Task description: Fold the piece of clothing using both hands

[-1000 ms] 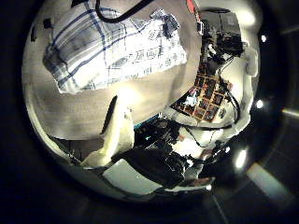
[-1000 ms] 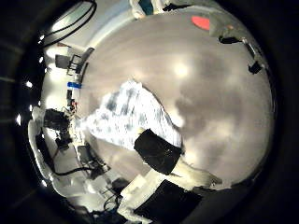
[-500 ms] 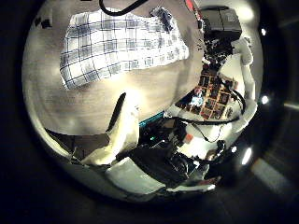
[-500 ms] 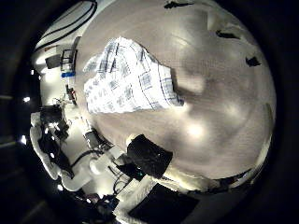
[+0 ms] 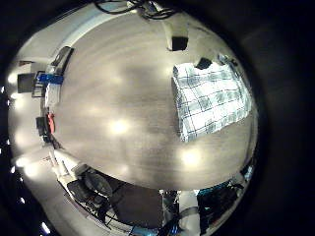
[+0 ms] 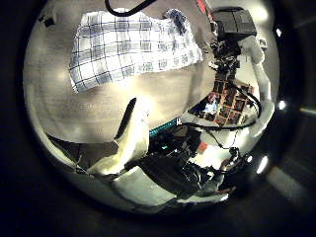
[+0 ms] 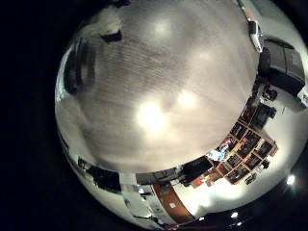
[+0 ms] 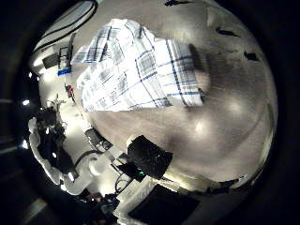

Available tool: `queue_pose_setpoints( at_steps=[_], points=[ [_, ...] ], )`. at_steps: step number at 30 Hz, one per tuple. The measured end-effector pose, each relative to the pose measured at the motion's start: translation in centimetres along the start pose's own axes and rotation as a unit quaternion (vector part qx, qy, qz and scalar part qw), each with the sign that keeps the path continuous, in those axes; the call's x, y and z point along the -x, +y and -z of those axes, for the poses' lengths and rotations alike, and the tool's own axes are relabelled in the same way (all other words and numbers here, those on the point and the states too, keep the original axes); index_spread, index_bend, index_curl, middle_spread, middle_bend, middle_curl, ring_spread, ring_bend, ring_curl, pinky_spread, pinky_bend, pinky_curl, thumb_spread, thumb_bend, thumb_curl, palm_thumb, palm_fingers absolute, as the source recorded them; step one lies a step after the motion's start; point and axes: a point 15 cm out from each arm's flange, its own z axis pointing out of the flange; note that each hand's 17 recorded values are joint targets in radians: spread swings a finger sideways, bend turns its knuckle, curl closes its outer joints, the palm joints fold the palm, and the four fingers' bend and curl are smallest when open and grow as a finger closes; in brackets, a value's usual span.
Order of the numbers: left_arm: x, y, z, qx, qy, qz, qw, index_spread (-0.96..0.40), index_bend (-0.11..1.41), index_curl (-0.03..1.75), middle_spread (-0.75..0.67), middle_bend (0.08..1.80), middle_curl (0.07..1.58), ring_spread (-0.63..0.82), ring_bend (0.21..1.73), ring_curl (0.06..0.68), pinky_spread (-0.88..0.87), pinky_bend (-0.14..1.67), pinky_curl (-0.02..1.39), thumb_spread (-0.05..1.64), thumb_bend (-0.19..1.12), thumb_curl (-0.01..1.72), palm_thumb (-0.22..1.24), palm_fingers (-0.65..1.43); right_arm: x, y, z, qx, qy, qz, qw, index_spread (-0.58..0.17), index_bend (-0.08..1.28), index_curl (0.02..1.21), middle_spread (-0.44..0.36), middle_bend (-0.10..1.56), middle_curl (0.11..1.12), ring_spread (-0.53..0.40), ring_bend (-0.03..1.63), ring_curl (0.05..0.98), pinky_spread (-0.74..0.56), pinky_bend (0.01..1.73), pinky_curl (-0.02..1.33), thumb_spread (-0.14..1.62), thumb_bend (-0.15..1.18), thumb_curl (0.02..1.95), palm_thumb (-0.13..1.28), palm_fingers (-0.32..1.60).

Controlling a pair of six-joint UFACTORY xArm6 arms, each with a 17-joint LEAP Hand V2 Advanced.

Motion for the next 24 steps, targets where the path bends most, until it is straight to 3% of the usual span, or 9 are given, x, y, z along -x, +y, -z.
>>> queue_pose_setpoints(
  at_steps=[5, 10, 11, 13, 14, 16, 18, 19, 24],
  points=[
    [0.1, -0.2, -0.3, -0.002, -0.005, 0.0, 1.0, -0.05, 0.19, 0.5, 0.21, 0.17, 0.3, 0.22, 0.68, 0.276, 0.31, 0.24, 0.54, 1.26, -0.01, 0.31, 0.36, 0.15, 1.6, -0.7, -2.0, 0.02, 0.003, 0.012, 1.0, -0.285, 0.21, 0.5, -0.129, 0.6, 0.56, -0.174, 1.04, 0.42, -0.15, 0.85, 0.38, 1.13, -0.02, 0.31, 0.26, 0.4],
    [-0.2, -0.3, -0.3, -0.001, -0.006, -0.004, 1.0, -0.05, 0.19, 0.49, 0.21, 0.17, 0.29, 0.22, 0.67, 0.273, 0.31, 0.25, 0.52, 1.25, -0.01, 0.31, 0.35, 0.16, 3.2, -0.9, -2.7, 0.03, 0.011, 0.027, 0.999, -0.283, 0.22, 0.5, -0.13, 0.63, 0.56, -0.178, 1.06, 0.411, -0.18, 0.87, 0.35, 1.11, -0.02, 0.31, 0.26, 0.56],
    [-0.2, -0.3, -0.3, -0.001, -0.006, -0.004, 1.0, -0.05, 0.19, 0.48, 0.21, 0.17, 0.29, 0.22, 0.67, 0.273, 0.31, 0.25, 0.52, 1.25, -0.01, 0.31, 0.35, 0.16, 3.4, -0.8, -2.7, 0.032, 0.014, 0.029, 0.999, -0.287, 0.22, 0.5, -0.131, 0.64, 0.57, -0.188, 1.08, 0.414, -0.2, 0.89, 0.35, 1.11, -0.02, 0.31, 0.26, 0.63],
    [-0.1, -0.3, -0.4, 0.0, -0.006, -0.004, 1.0, -0.05, 0.19, 0.48, 0.2, 0.17, 0.29, 0.22, 0.67, 0.272, 0.31, 0.26, 0.52, 1.25, -0.01, 0.31, 0.35, 0.16, 4.3, -0.8, -2.8, 0.037, 0.019, 0.039, 0.998, -0.315, 0.25, 0.51, -0.151, 0.7, 0.58, -0.215, 1.11, 0.412, -0.34, 0.98, 0.35, 1.1, 0.0, 0.32, 0.32, 0.99],
    [-0.1, -0.3, -0.4, 0.0, -0.006, -0.004, 1.0, -0.05, 0.19, 0.48, 0.2, 0.17, 0.29, 0.22, 0.67, 0.271, 0.31, 0.26, 0.51, 1.25, -0.01, 0.31, 0.35, 0.16, 4.6, -0.6, -2.9, 0.041, 0.02, 0.042, 0.998, -0.321, 0.26, 0.51, -0.156, 0.7, 0.58, -0.219, 1.09, 0.406, -0.36, 0.98, 0.34, 1.1, 0.01, 0.33, 0.35, 1.03],
    [-0.2, -0.3, -0.5, 0.001, -0.006, -0.005, 1.0, -0.05, 0.19, 0.48, 0.2, 0.17, 0.29, 0.22, 0.67, 0.271, 0.31, 0.26, 0.51, 1.25, -0.01, 0.31, 0.35, 0.16, 4.7, 0.0, -3.0, 0.052, 0.022, 0.044, 0.997, -0.349, 0.43, 0.59, -0.191, 0.82, 0.62, -0.214, 1.11, 0.439, -0.41, 0.99, 0.38, 1.1, 0.06, 0.36, 0.51, 1.29],
    [-0.2, -0.3, -0.6, 0.003, -0.005, -0.005, 1.0, -0.05, 0.19, 0.47, 0.21, 0.17, 0.28, 0.22, 0.67, 0.27, 0.3, 0.26, 0.5, 1.25, -0.01, 0.31, 0.35, 0.16, 4.3, 0.5, -3.3, 0.068, 0.035, 0.046, 0.996, -0.351, 0.58, 0.65, -0.179, 0.91, 0.65, -0.205, 1.13, 0.46, -0.39, 1.03, 0.41, 1.09, 0.1, 0.4, 0.63, 1.4],
    [-0.2, -0.3, -0.7, 0.003, -0.005, -0.005, 1.0, -0.05, 0.19, 0.47, 0.21, 0.17, 0.28, 0.22, 0.67, 0.269, 0.3, 0.26, 0.5, 1.25, -0.01, 0.31, 0.35, 0.16, 4.1, 0.8, -3.6, 0.078, 0.044, 0.049, 0.995, -0.351, 0.58, 0.65, -0.179, 0.91, 0.65, -0.205, 1.13, 0.46, -0.39, 1.03, 0.41, 1.09, 0.1, 0.4, 0.63, 1.4],
    [-0.7, -0.5, -0.8, 0.004, -0.004, -0.011, 0.9999, -0.05, 0.2, 0.47, 0.2, 0.17, 0.28, 0.22, 0.66, 0.268, 0.3, 0.27, 0.49, 1.25, -0.01, 0.31, 0.35, 0.16, 3.4, 1.2, -3.8, 0.088, 0.055, 0.048, 0.993, -0.326, 0.87, 0.77, -0.148, 1.11, 0.72, -0.198, 1.25, 0.525, -0.32, 1.19, 0.5, 1.06, 0.18, 0.5, 0.9, 1.33]
  ],
)
